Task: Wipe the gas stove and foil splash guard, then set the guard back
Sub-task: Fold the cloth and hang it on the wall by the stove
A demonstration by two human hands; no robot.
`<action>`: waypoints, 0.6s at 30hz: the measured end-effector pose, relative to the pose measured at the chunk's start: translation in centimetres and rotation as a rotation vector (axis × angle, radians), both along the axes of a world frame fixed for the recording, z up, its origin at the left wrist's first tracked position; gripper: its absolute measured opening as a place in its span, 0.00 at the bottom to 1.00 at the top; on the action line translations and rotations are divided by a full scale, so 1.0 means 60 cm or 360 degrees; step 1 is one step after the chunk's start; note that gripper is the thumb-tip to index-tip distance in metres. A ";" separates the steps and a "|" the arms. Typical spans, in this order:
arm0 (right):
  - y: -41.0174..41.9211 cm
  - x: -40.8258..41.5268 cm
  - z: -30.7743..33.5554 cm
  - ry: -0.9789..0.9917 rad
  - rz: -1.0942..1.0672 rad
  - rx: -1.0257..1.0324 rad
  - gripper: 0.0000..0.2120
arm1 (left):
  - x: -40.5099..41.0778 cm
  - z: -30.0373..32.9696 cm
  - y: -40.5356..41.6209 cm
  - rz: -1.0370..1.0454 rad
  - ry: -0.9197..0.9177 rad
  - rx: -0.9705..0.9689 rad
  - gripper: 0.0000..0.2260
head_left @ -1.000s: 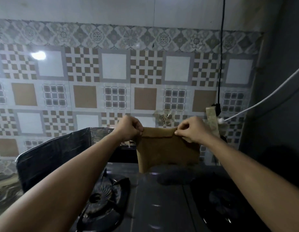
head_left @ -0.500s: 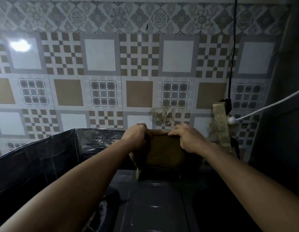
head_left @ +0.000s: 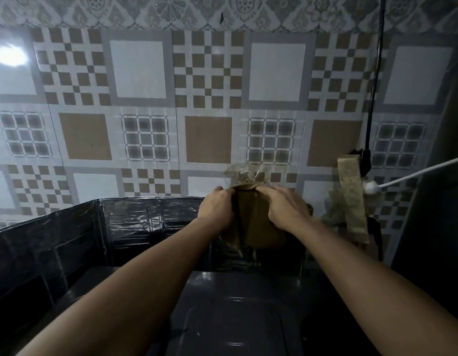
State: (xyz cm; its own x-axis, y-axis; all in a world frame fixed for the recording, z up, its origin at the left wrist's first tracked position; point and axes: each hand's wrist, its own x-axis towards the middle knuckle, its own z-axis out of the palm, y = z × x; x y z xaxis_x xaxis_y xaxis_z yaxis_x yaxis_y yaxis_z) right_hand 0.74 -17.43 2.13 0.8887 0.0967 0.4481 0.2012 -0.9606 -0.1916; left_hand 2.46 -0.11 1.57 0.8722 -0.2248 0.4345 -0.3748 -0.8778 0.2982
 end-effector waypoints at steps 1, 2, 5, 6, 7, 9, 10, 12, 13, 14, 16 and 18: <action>0.002 0.002 -0.003 0.0044 -0.0017 -0.0010 0.30 | 0.004 -0.003 -0.002 0.0005 0.0059 -0.0010 0.15; 0.004 0.003 -0.007 0.0085 -0.0031 -0.0006 0.30 | 0.004 -0.005 -0.003 0.0007 0.0134 -0.0021 0.14; 0.002 0.006 -0.020 0.0103 -0.0013 0.0092 0.28 | 0.002 -0.012 -0.007 -0.0026 0.0347 -0.0011 0.14; 0.001 0.006 -0.025 0.0110 0.0011 0.0132 0.26 | 0.000 -0.014 -0.007 -0.0037 0.0409 0.0007 0.15; -0.003 0.006 -0.031 0.0129 0.0041 0.0159 0.24 | -0.001 -0.018 -0.005 -0.0064 0.0460 0.0025 0.17; -0.008 0.001 -0.039 0.0198 0.0075 0.0194 0.22 | -0.008 -0.022 -0.001 -0.0114 0.0549 0.0050 0.18; -0.010 -0.001 -0.041 0.0223 0.0074 0.0203 0.21 | -0.011 -0.023 0.002 -0.0124 0.0568 0.0060 0.18; -0.014 -0.010 -0.043 0.0258 0.0064 0.0215 0.20 | -0.018 -0.025 0.011 -0.0147 0.0596 0.0069 0.15; -0.015 -0.014 -0.043 0.0271 0.0056 0.0218 0.20 | -0.021 -0.026 0.016 -0.0150 0.0609 0.0072 0.15; -0.015 -0.021 -0.038 0.0282 0.0047 0.0215 0.21 | -0.027 -0.024 0.020 -0.0146 0.0626 0.0068 0.14; -0.012 -0.034 -0.035 0.0319 0.0054 0.0217 0.21 | -0.037 -0.023 0.031 -0.0153 0.0653 0.0046 0.15; -0.008 -0.054 -0.032 0.0334 0.0053 0.0227 0.21 | -0.062 -0.017 0.041 -0.0156 0.0639 0.0076 0.16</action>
State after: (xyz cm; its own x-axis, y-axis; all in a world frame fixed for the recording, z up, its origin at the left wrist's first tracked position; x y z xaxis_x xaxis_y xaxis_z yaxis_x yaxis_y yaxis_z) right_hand -2.47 -17.93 0.19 0.9611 0.0767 0.2652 0.1738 -0.9144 -0.3656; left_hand -1.24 2.37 0.53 0.9437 -0.3268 0.0509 -0.3193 -0.8603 0.3974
